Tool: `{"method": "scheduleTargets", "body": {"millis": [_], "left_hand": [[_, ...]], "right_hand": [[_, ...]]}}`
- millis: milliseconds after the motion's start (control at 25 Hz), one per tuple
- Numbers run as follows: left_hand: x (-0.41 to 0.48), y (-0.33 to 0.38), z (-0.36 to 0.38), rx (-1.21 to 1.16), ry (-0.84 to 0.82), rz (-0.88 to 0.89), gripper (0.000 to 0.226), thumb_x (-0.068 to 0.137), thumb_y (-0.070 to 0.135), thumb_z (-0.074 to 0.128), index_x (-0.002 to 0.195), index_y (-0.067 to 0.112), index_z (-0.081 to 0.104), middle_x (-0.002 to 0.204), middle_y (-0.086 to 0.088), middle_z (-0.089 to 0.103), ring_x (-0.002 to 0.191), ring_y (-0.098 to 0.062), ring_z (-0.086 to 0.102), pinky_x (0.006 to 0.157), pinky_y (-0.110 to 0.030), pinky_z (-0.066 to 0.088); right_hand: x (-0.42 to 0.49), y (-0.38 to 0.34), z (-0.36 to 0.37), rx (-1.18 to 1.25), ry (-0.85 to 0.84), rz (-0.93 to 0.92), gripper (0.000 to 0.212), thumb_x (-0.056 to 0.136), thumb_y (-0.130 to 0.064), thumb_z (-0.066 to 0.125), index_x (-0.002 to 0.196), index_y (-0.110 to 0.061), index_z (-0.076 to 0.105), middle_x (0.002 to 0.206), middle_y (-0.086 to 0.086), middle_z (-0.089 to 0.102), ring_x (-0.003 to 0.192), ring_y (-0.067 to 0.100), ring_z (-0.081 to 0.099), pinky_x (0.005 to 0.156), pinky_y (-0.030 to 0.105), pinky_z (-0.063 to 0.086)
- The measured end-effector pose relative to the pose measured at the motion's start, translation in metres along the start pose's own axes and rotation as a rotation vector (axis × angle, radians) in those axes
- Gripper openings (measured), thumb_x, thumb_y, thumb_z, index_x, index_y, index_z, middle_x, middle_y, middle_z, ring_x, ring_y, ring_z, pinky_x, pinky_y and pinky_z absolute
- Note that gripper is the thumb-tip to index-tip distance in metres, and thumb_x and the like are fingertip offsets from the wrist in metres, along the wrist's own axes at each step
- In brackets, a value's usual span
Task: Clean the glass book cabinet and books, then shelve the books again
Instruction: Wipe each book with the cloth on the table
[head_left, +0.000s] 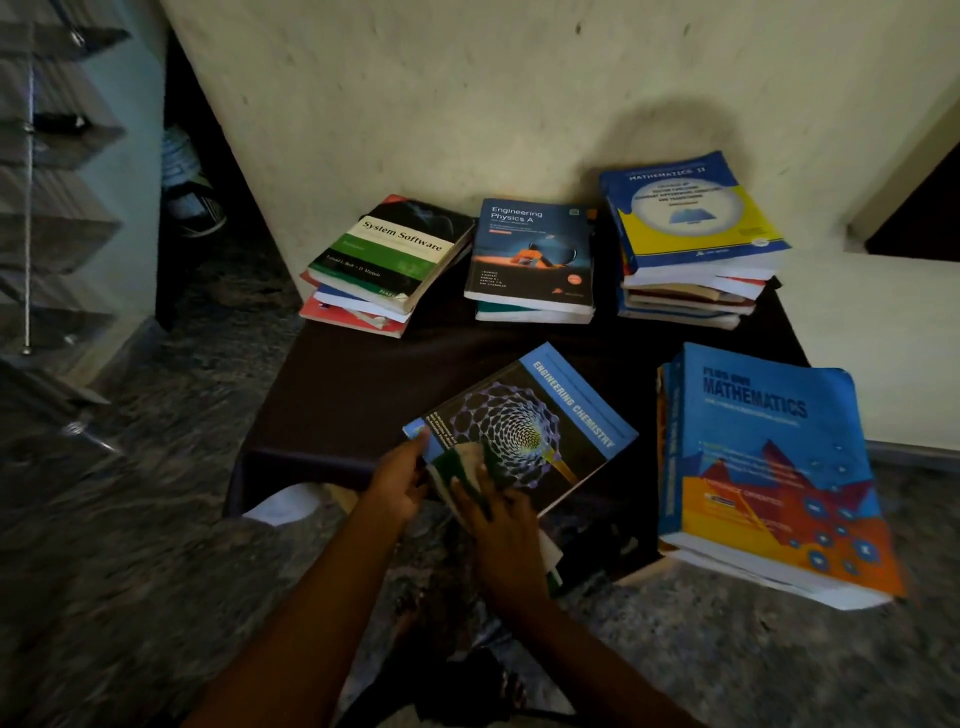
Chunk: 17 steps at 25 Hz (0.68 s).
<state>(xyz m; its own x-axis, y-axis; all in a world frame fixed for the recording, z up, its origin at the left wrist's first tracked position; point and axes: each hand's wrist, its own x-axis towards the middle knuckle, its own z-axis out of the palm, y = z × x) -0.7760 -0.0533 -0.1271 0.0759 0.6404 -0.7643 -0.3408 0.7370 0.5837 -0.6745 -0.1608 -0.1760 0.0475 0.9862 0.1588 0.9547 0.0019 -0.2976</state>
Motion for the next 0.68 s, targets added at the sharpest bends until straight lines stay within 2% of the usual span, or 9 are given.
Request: {"method": "scheduleTargets", "body": {"millis": [80,120,200,280,360,440,560,640,680], "left_hand": [[-0.012,0.009,0.011,0.054,-0.014,0.126,0.027,0.094,0.018,0.054,0.117,0.004,0.058,0.11,-0.015,0.06,0.081,-0.021,0.06,0.069,-0.033,0.052],[-0.018,0.016,0.018,0.094,-0.052,0.229,0.02,0.093,0.016,0.055,0.109,0.006,0.062,0.107,-0.014,0.062,0.077,-0.019,0.061,0.065,-0.03,0.054],[-0.038,0.037,0.035,0.191,-0.128,0.511,0.008,0.091,0.011,0.057,0.093,0.013,0.065,0.096,-0.01,0.067,0.074,-0.015,0.063,0.068,-0.03,0.054],[-0.063,0.061,0.047,0.327,-0.188,0.835,0.012,0.088,0.009,0.061,0.094,0.018,0.067,0.09,0.0,0.071,0.079,-0.006,0.066,0.076,-0.029,0.053],[-0.083,0.077,0.05,0.52,-0.211,1.143,0.024,0.087,0.008,0.063,0.101,0.027,0.066,0.096,0.011,0.069,0.084,0.014,0.061,0.08,-0.017,0.051],[-0.088,0.081,0.045,0.746,-0.259,1.416,0.031,0.088,0.002,0.061,0.109,0.025,0.065,0.105,0.014,0.066,0.096,0.018,0.056,0.09,-0.009,0.044],[-0.057,0.067,0.019,1.075,-0.475,1.564,0.032,0.091,0.004,0.051,0.116,0.022,0.062,0.12,0.014,0.061,0.119,0.002,0.051,0.111,-0.022,0.031],[-0.025,0.047,-0.012,1.247,-0.511,1.549,0.028,0.093,0.017,0.046,0.117,0.024,0.058,0.122,0.014,0.057,0.128,0.004,0.041,0.115,-0.024,0.022],[-0.014,0.038,-0.029,1.314,-0.46,1.541,0.026,0.095,0.024,0.044,0.116,0.025,0.059,0.123,0.013,0.057,0.13,0.005,0.037,0.115,-0.024,0.021]], "right_hand": [[0.013,0.016,-0.02,0.117,0.041,0.002,0.068,0.074,-0.019,0.054,0.14,-0.025,0.038,0.142,0.006,0.044,0.112,0.027,0.05,0.093,0.042,0.041],[0.022,0.026,-0.036,0.194,0.124,0.043,0.065,0.076,-0.012,0.049,0.139,-0.023,0.04,0.141,0.008,0.046,0.11,0.023,0.049,0.094,0.041,0.039],[0.042,0.048,-0.077,0.309,0.371,0.107,0.058,0.078,-0.012,0.032,0.135,-0.017,0.045,0.132,0.015,0.054,0.104,0.026,0.049,0.088,0.036,0.035],[0.054,0.065,-0.122,0.338,0.507,0.105,0.059,0.078,-0.012,0.03,0.135,-0.019,0.043,0.131,0.016,0.054,0.1,0.03,0.053,0.082,0.031,0.032],[0.056,0.074,-0.149,0.338,0.583,0.068,0.057,0.08,-0.013,0.033,0.135,-0.023,0.037,0.129,0.019,0.054,0.101,0.027,0.047,0.084,0.033,0.033],[0.053,0.075,-0.16,0.348,0.606,0.087,0.053,0.083,-0.019,0.031,0.136,-0.026,0.032,0.124,0.021,0.056,0.1,0.025,0.042,0.087,0.037,0.034],[0.047,0.074,-0.149,0.379,0.553,0.103,0.05,0.087,-0.022,0.032,0.136,-0.029,0.032,0.123,0.02,0.056,0.102,0.026,0.042,0.09,0.038,0.035],[0.045,0.073,-0.134,0.35,0.509,0.105,0.05,0.088,-0.014,0.039,0.136,-0.027,0.033,0.128,0.016,0.055,0.105,0.026,0.045,0.089,0.027,0.031],[0.044,0.072,-0.127,0.343,0.479,0.116,0.052,0.086,-0.01,0.041,0.136,-0.026,0.035,0.131,0.015,0.053,0.108,0.029,0.046,0.089,0.023,0.028]]}}
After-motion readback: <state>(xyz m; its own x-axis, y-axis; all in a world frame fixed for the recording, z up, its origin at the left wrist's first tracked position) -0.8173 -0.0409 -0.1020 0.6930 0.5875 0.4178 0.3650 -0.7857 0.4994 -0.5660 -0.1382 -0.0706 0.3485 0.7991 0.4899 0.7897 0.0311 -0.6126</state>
